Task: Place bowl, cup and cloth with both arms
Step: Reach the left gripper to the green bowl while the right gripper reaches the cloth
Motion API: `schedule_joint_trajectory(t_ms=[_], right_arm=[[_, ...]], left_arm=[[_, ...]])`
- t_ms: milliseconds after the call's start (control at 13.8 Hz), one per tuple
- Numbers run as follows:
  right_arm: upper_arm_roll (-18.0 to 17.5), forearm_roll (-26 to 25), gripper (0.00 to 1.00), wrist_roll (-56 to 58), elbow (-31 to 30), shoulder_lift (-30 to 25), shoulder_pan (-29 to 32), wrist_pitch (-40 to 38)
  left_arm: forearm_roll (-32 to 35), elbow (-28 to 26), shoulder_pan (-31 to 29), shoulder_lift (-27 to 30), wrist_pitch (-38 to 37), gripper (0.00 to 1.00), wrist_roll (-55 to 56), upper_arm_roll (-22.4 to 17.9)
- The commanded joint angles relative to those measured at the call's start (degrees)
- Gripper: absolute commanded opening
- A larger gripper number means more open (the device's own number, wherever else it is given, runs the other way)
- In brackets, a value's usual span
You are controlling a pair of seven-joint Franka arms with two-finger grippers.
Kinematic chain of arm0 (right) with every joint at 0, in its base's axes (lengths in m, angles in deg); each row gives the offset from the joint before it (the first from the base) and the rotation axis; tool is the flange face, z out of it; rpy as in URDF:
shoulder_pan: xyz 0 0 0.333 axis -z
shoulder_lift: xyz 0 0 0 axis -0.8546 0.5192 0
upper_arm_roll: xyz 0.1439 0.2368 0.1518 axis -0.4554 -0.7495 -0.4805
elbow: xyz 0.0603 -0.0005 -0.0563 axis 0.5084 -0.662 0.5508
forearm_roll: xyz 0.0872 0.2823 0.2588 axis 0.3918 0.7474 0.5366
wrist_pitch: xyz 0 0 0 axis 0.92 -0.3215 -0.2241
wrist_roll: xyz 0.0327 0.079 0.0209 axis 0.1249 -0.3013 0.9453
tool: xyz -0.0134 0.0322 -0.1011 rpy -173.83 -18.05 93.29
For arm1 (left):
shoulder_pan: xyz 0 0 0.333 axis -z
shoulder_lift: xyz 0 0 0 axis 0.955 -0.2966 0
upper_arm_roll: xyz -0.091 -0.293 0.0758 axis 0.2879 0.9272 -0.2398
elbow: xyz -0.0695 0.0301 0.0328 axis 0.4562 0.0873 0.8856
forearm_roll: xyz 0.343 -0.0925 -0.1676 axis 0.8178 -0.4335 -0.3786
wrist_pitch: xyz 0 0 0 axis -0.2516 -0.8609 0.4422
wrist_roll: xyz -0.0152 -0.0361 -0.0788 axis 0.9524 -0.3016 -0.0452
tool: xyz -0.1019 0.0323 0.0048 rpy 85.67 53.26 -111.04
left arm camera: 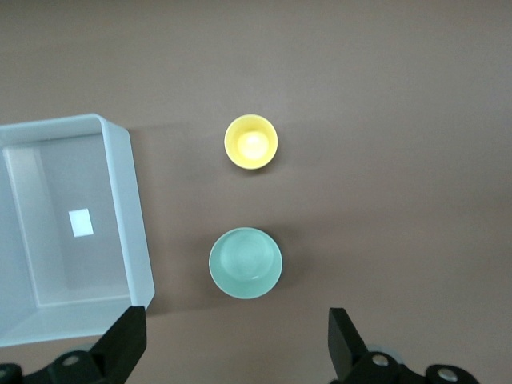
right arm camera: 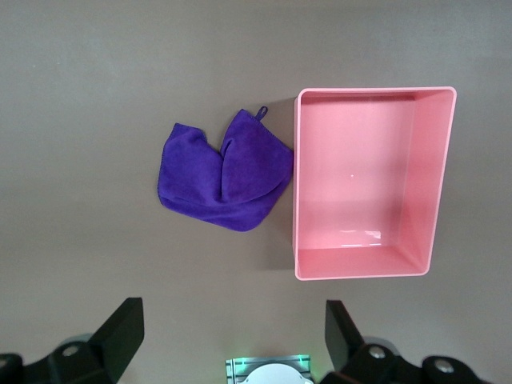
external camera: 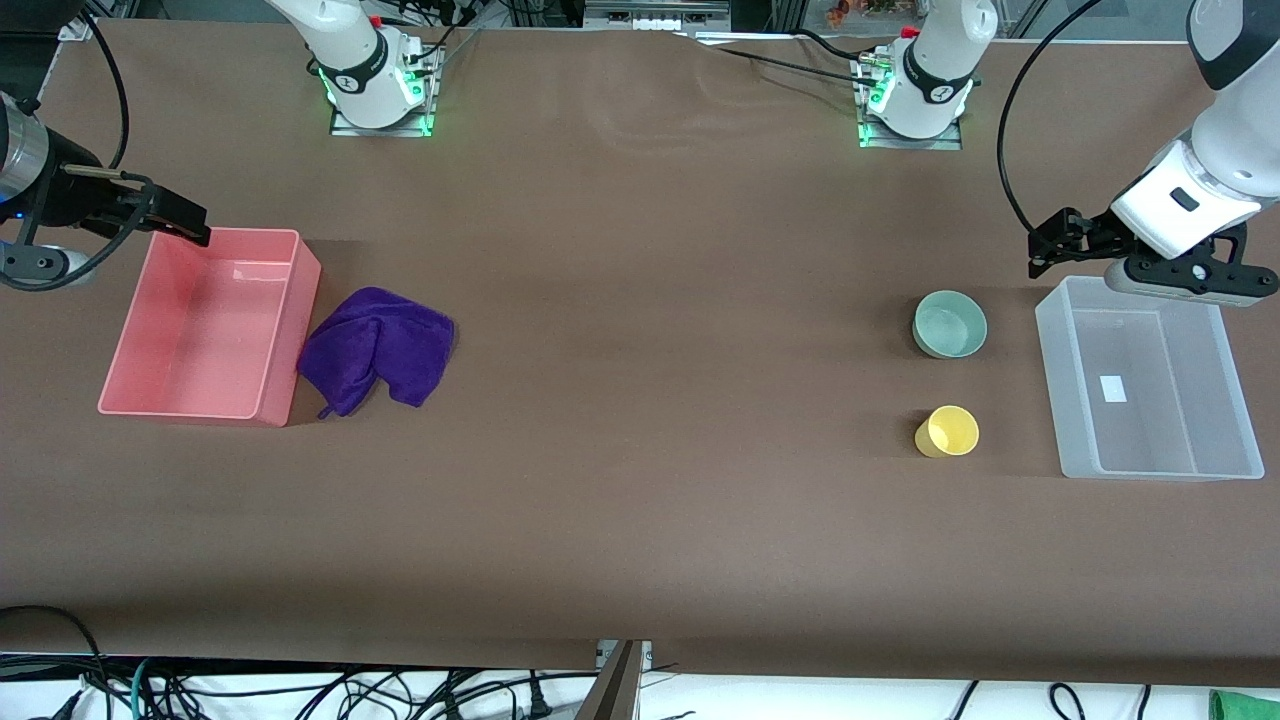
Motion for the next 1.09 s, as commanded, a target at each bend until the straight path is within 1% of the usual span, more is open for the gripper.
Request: schedule_joint_trajectory(t_ms=[0, 145, 218, 364, 509, 582, 655, 727, 800, 873, 1018], right_arm=[[-0.39, 1.00, 1.00, 0.02, 0.91, 0.14, 0.43, 0.07], [-0.39, 0.91, 1.00, 0.02, 0.91, 0.14, 0.43, 0.07], [-0.39, 1.00, 1.00, -0.07, 0.91, 0.14, 0.43, 0.16], [-0.48, 1.09, 1.00, -0.16, 0.91, 0.14, 0.43, 0.16], [-0.56, 0.74, 1.00, -0.42, 0.91, 1.01, 0.25, 0.42], [-0.48, 0.48, 1.00, -0.42, 0.91, 1.97, 0.08, 0.68], [-0.56, 0.39, 1.00, -0.51, 0.91, 2.24, -0.01, 0.95], [-0.65, 0.47, 1.00, -0.51, 0.73, 2.33, -0.01, 1.91], [-0.57, 0.39, 1.00, -0.51, 0.64, 2.86, -0.36, 2.26], [-0.57, 0.04, 1.00, -0.51, 0.64, 3.73, -0.80, 2.62], [-0.65, -2.24, 1.00, -0.86, -0.23, 8.02, -3.43, 3.58]], left_arm=[[0.18, -1.36, -0.16, -2.13, -1.77, 1.00, -0.12, 0.01], [0.18, -2.15, -0.86, -5.03, -1.69, 1.00, -2.39, 0.01], [0.18, -2.16, -1.74, -6.78, -1.34, 1.00, -5.89, 0.10], [-0.78, -2.16, -4.81, -10.47, -0.64, 1.00, -18.25, 0.10], [-0.18, -3.11, -5.52, -12.94, 2.69, 1.00, -29.69, 0.10], [0.09, -4.86, -5.61, -13.73, 5.32, 1.00, -34.44, 0.10], [0.26, -8.27, -5.61, -14.52, 9.43, 1.00, -39.27, 0.10], [0.18, -12.40, -5.70, -15.05, 14.26, 1.00, -42.10, 0.19], [0.35, -15.40, -5.96, -15.67, 19.53, 1.00, -44.92, 0.19], [0.26, -17.78, -6.14, -16.55, 24.19, 1.00, -48.86, 0.36], [0.35, -20.51, -6.23, -19.79, 31.68, 1.00, -55.72, 0.36]])
